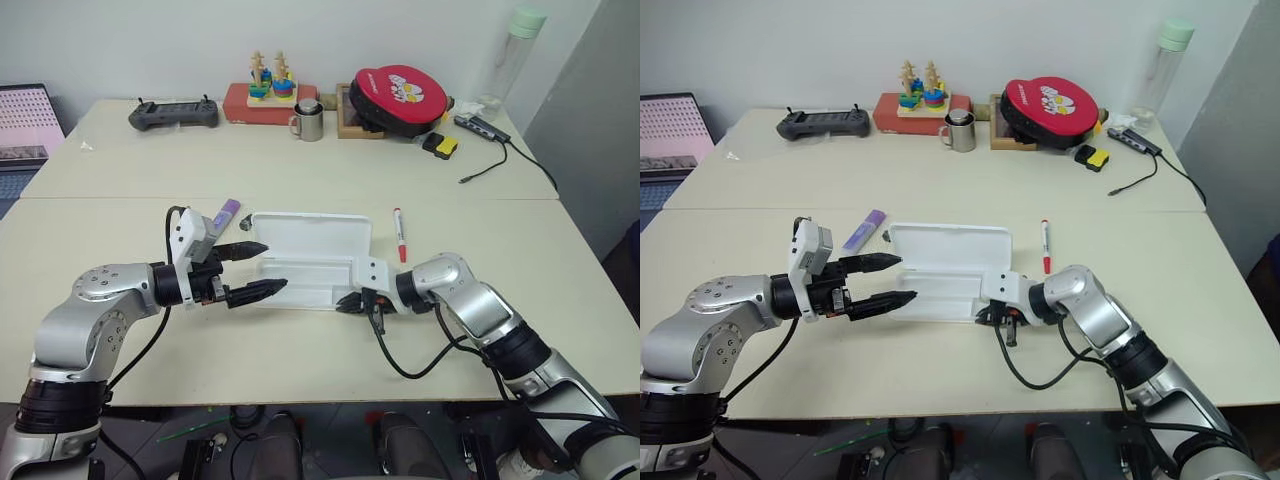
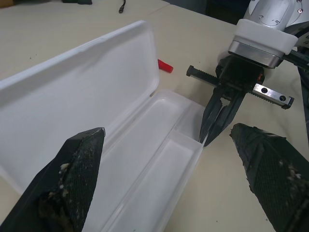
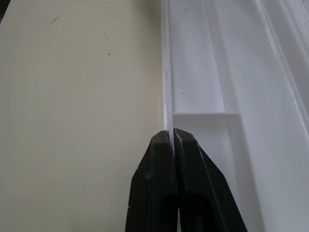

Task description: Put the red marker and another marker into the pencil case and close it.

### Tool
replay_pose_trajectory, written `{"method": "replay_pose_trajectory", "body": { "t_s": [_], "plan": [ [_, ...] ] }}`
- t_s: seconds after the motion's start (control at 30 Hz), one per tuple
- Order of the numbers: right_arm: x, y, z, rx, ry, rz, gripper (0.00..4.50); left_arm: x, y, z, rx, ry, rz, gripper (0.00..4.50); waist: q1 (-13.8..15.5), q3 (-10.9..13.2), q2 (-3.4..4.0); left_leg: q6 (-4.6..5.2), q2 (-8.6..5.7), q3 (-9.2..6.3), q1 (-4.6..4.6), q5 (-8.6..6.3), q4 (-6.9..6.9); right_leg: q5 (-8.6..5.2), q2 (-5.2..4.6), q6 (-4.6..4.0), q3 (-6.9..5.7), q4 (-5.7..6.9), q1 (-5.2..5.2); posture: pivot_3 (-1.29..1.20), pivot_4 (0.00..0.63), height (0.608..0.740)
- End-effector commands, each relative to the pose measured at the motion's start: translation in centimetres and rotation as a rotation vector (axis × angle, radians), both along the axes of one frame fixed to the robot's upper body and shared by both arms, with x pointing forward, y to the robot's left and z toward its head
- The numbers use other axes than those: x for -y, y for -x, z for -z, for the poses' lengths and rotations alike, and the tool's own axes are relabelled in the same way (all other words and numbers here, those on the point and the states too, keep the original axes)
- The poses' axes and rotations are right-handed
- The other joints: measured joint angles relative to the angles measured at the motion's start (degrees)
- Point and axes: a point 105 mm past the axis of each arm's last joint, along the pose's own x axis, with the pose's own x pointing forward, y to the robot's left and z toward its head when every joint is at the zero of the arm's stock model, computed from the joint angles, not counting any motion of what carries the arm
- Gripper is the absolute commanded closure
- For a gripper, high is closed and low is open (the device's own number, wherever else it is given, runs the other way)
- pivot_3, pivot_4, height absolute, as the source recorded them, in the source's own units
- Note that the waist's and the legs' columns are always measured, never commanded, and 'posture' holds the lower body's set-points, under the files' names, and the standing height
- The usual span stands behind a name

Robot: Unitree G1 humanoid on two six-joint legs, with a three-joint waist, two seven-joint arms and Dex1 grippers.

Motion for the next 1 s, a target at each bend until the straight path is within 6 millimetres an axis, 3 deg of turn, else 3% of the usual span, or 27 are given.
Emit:
{"method": "replay_pose_trajectory", "body": {
  "t_s": [0.03,0.2,0.4,0.47,0.53,0.63,0.83,1.0],
  "plan": [
    [-0.4,0.1,-1.5,0.049,-0.042,-0.017,3.52,0.7,0.2,-1.3,0.041,0.001,0.037,0.00,0.02,0.00,0.00,0.00,0.00,0.00,0.00,0.00,0.00,0.00,0.00,0.00,0.00,0.00,0.00,0.00,0.150,0.740],
    [0.3,0.2,-4.1,0.084,-0.146,0.032,2.38,2.0,0.2,-2.1,0.054,0.022,0.087,0.00,0.21,0.00,0.00,0.00,0.00,0.00,-0.01,0.00,-0.01,-0.01,0.00,-0.01,-0.01,0.00,0.00,0.00,0.150,0.740],
    [2.3,2.8,-8.5,0.035,-0.375,0.082,1.04,4.2,0.6,-3.1,0.071,0.080,0.158,0.00,0.52,0.00,0.00,0.00,-0.01,-0.01,-0.01,0.00,-0.01,-0.01,0.00,-0.01,-0.01,-0.02,0.04,0.00,0.150,0.740],
    [3.3,2.4,-9.0,0.024,-0.420,0.183,0.55,4.6,0.6,-3.3,0.077,0.084,0.167,0.00,0.53,0.00,-0.01,0.00,0.00,-0.02,-0.01,0.00,-0.01,-0.01,0.00,-0.01,-0.01,-0.02,0.06,0.00,0.150,0.740],
    [5.7,0.8,-8.5,0.050,-0.434,0.411,0.02,5.1,0.3,-4.2,0.101,0.109,0.169,0.00,0.45,0.00,-0.02,0.00,0.00,-0.03,0.01,0.00,0.01,-0.01,0.00,-0.01,-0.01,0.00,0.09,0.00,0.150,0.740],
    [9.8,-1.8,-7.2,0.083,-0.453,0.791,0.02,5.4,-0.2,-5.1,0.134,0.119,0.170,0.00,0.63,-0.03,-0.06,0.00,0.00,-0.09,0.05,0.00,0.04,0.00,0.01,0.00,-0.07,0.00,0.15,0.00,0.150,0.740],
    [13.2,-4.4,-5.1,0.183,-0.385,1.172,0.02,5.2,-1.6,-5.5,0.154,0.129,0.149,0.00,0.28,-0.02,-0.04,0.01,-0.02,-0.01,0.06,0.01,0.07,0.03,0.00,0.05,0.04,-0.01,0.10,0.00,0.150,0.740],
    [11.5,-5.2,-5.2,0.128,-0.514,1.258,0.02,5.5,-2.4,-6.5,0.178,0.173,0.153,0.00,0.10,-0.02,-0.03,0.02,-0.01,-0.01,0.00,0.01,0.00,0.02,0.04,0.00,0.05,0.00,0.02,0.00,0.150,0.740]
  ]
}}
